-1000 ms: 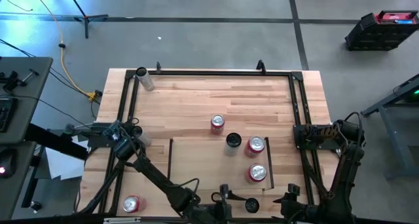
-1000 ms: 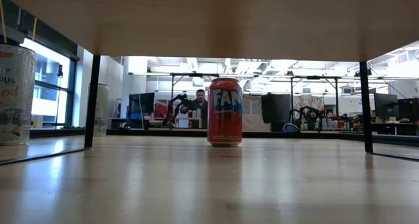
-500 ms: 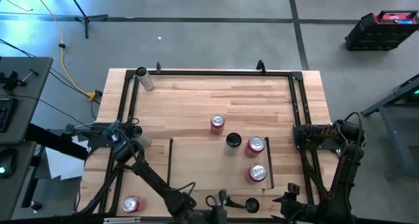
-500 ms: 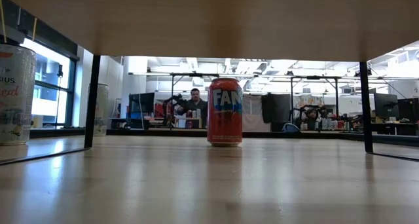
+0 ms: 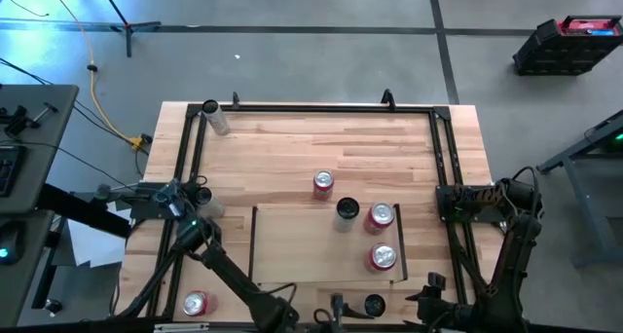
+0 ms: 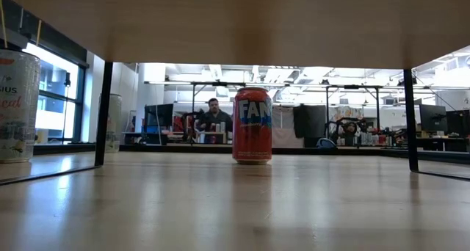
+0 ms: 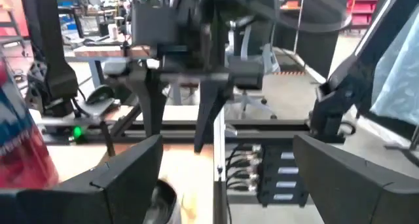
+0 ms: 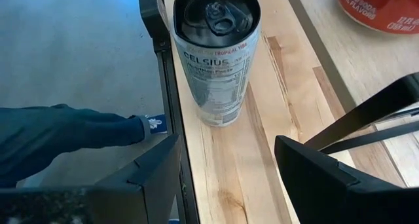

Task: Place canned beverage on shelf
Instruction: Put the bottom white yellow soda can on the shelf aligned with the white yellow soda can

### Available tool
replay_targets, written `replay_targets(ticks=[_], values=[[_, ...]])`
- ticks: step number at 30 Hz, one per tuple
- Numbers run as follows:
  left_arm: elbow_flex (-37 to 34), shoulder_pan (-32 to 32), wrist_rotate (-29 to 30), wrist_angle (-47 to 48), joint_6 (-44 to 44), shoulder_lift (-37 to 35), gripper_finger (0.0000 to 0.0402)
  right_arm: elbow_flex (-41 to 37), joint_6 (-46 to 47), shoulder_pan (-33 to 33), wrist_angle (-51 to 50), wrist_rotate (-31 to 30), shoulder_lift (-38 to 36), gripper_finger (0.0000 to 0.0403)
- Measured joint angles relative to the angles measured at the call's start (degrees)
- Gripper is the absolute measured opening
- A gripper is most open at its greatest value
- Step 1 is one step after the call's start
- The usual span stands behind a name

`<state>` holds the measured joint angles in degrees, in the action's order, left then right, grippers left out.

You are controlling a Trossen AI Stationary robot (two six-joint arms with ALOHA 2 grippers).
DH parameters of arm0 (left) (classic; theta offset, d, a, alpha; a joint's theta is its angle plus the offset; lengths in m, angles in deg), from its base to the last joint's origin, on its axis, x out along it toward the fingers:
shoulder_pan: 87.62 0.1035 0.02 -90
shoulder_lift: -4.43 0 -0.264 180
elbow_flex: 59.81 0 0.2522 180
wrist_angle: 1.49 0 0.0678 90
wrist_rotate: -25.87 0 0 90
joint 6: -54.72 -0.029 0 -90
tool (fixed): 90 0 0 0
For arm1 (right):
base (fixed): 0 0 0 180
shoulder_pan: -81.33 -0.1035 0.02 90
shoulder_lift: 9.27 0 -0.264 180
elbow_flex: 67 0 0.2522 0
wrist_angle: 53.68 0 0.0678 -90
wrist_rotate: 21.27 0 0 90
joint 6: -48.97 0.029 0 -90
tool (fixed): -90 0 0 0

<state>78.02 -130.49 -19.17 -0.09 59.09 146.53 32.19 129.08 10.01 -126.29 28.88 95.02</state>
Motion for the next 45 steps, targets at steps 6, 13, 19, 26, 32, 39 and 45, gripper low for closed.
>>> replay_targets(ticks=[6,13,19,26,32,39,45], values=[[0.7,0.0,3.5,5.2,1.5,0.1,0.0333,0.0,0.0,-0.2,0.4,0.8,0.0,0.0232],[0.7,0.9,5.0,12.6,7.9,0.1,0.0333,0.0,0.0,-0.4,0.4,0.8,0.0,0.0232],[0.7,2.9,3.9,16.8,13.2,0.1,0.0333,0.0,0.0,-0.4,1.0,0.8,0.0,0.0232],[0.7,3.5,2.6,18.4,14.9,0.1,0.0333,0.0,-0.5,-0.4,1.4,0.8,0.0,0.0232],[0.7,3.7,0.6,18.9,14.0,0.1,0.0333,0.0,-0.6,-0.4,1.4,0.8,0.0,0.0232],[0.6,4.9,-1.1,19.8,15.5,0.7,0.0333,0.0,-0.6,-0.4,1.5,0.8,0.0,0.0232],[0.7,5.4,-1.7,19.3,15.2,1.6,0.0333,0.0,-0.6,-0.4,1.7,0.8,0.0,0.0232]])
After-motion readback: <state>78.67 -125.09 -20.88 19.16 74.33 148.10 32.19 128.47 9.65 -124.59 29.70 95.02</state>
